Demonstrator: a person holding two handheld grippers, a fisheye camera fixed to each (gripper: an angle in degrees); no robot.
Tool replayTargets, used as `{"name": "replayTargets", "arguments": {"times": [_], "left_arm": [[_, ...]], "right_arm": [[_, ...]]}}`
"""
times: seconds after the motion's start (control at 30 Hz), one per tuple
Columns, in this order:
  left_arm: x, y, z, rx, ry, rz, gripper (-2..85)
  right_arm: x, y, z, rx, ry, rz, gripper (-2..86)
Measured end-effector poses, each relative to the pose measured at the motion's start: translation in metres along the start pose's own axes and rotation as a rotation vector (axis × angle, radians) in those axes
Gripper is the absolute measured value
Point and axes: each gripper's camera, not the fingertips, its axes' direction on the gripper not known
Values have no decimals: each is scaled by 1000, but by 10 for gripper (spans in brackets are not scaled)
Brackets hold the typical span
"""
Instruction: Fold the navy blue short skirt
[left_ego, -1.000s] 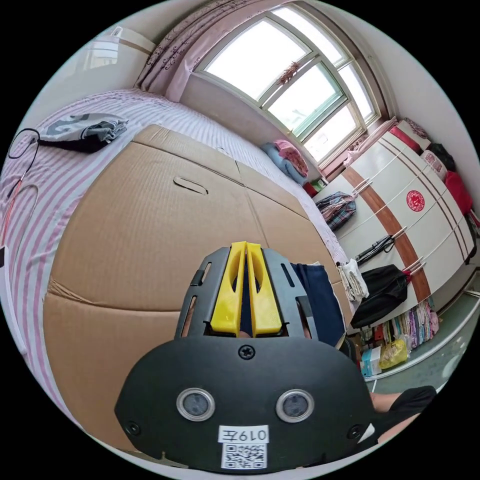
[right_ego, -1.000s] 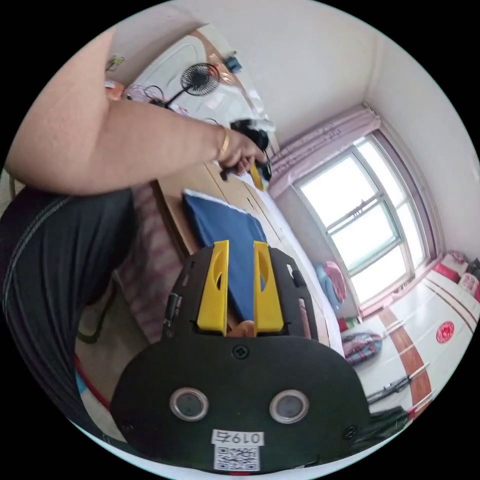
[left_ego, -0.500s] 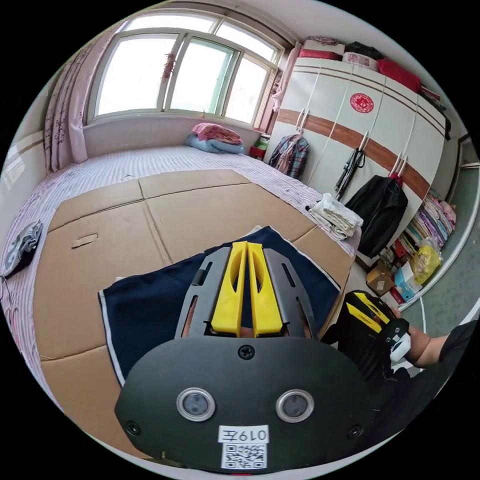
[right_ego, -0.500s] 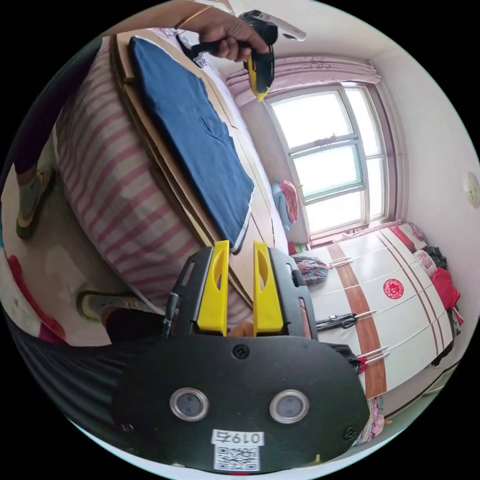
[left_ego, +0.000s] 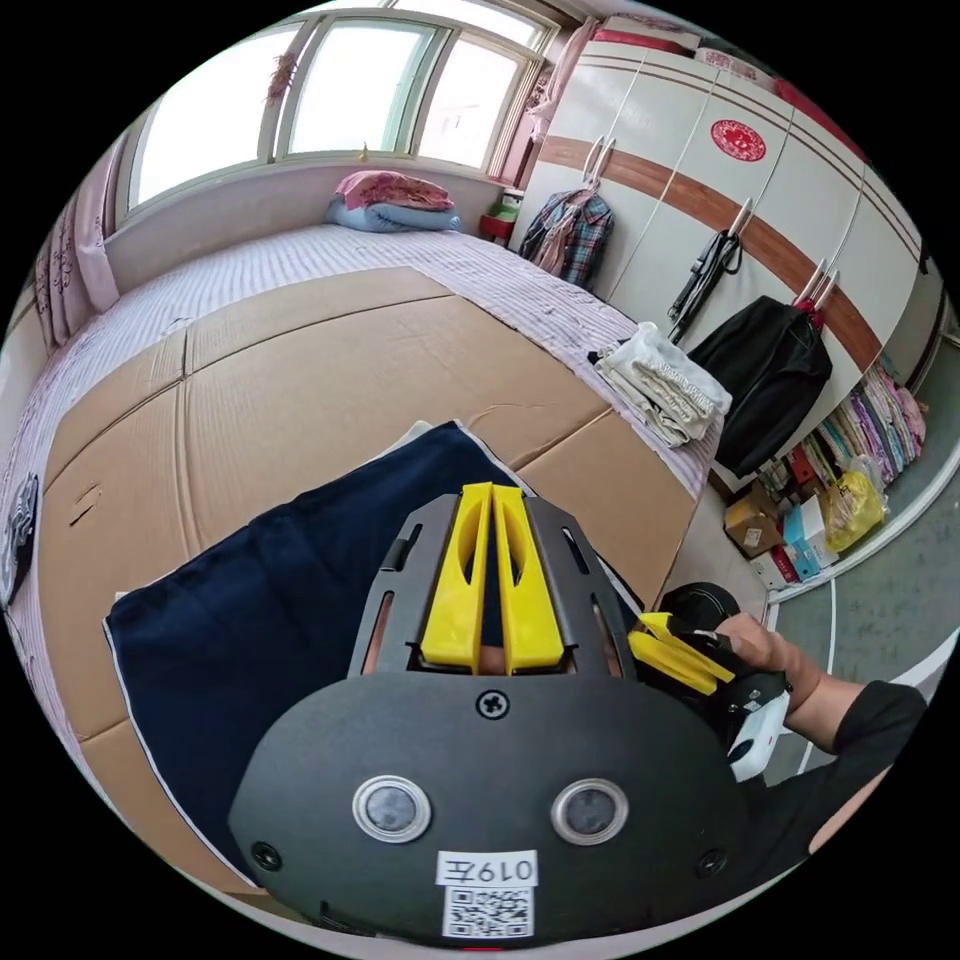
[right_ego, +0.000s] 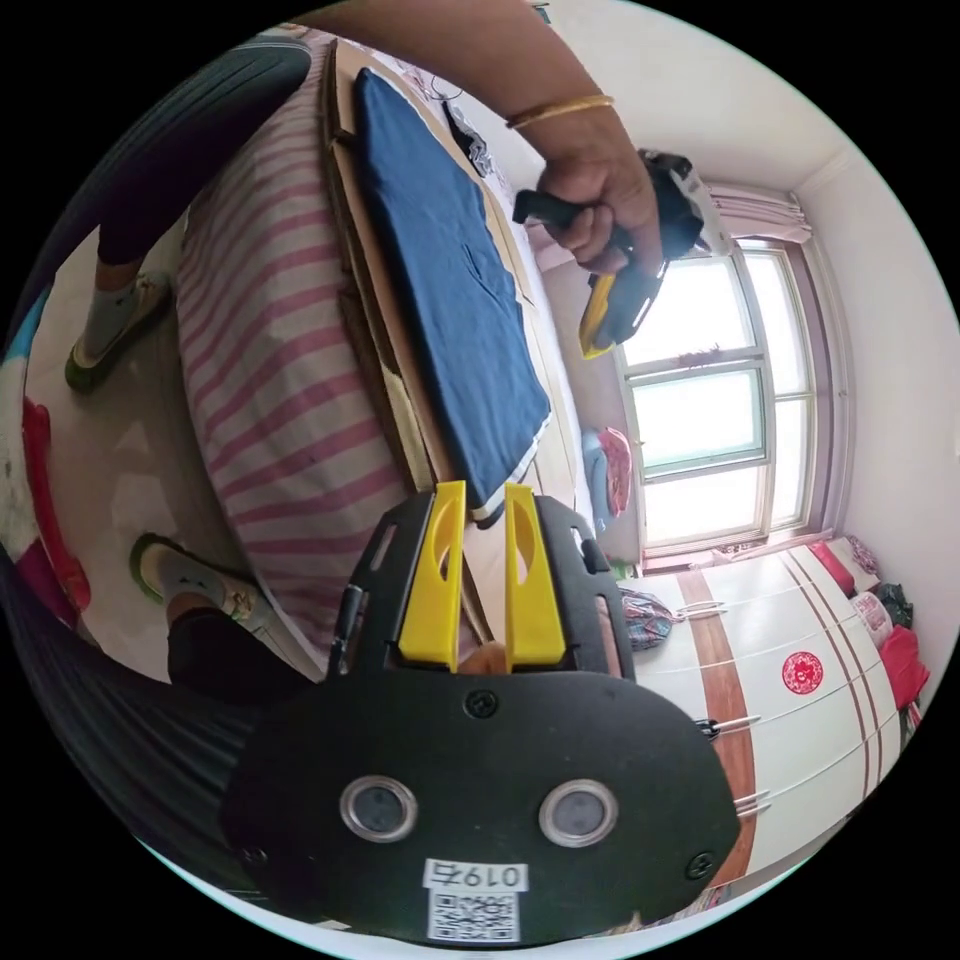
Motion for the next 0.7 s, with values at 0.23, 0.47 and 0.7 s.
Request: {"name": "replayTargets", "arguments": {"times": [0.23,0.47,0.7], "left_arm": [[-1,-108,52,-108,206,-218,53],[48,-208,90,-225,71,-198,70],[112,-317,137,-343,-138,-193,60]], "right_arm": [[18,18,4,-1,77,7,81],[35,41,4,21,56,40,61],[48,55,5,47,63,65,48]]}}
